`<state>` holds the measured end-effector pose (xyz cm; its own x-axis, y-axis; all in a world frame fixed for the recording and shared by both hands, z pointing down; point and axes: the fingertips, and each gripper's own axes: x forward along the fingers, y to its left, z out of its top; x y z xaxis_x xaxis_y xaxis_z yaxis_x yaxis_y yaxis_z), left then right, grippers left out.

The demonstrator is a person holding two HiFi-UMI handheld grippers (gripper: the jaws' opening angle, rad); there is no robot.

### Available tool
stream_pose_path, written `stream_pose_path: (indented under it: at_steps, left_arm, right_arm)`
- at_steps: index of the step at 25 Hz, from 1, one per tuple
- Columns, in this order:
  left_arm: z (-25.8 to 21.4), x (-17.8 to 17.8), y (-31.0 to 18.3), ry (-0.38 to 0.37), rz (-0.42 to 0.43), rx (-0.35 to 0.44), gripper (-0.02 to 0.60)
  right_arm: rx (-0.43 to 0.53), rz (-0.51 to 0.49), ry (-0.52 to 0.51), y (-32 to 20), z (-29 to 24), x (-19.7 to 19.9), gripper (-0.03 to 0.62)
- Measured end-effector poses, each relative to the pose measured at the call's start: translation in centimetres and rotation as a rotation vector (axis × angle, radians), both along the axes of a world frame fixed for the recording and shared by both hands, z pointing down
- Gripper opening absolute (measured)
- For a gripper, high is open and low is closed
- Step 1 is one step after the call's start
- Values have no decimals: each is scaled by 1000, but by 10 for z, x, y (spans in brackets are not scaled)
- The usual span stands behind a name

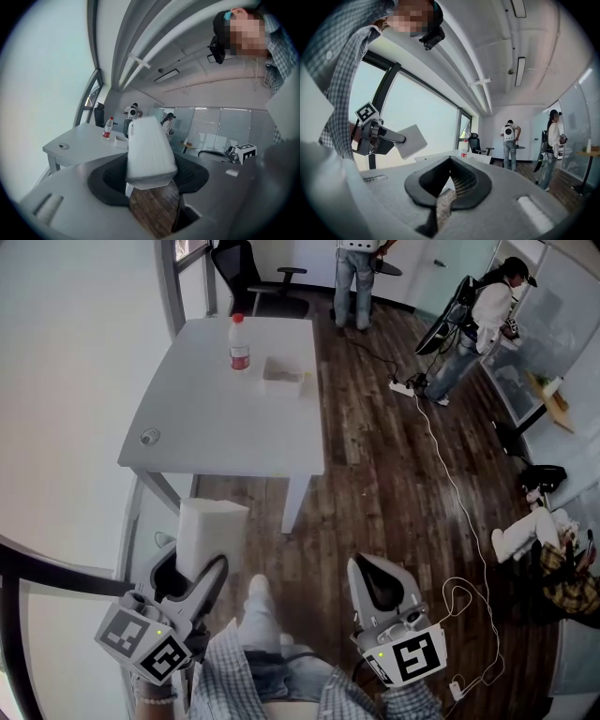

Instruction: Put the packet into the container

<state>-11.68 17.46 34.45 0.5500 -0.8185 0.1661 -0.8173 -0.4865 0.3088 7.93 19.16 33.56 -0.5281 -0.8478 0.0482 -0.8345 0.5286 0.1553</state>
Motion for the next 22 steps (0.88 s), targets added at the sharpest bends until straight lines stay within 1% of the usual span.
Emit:
stream_pose_path:
  at_steps: [4,10,15,22]
  left_arm:
    - [6,-2,-20,-1,6,-21,264]
    - [6,-2,-60,2,27,-34,264]
    - [-1,-2,-95,2,43,-33,264]
    - [-6,-6,-135,7,74,-34,264]
  right_arm:
    - [-12,18,0,-23,1,3,-2]
    - [-29,26,0,-60,0,-4,-2]
    - [-36,19,3,-89,-4,-14,-2]
    - [-37,44,10,-122,-12,-19,-2]
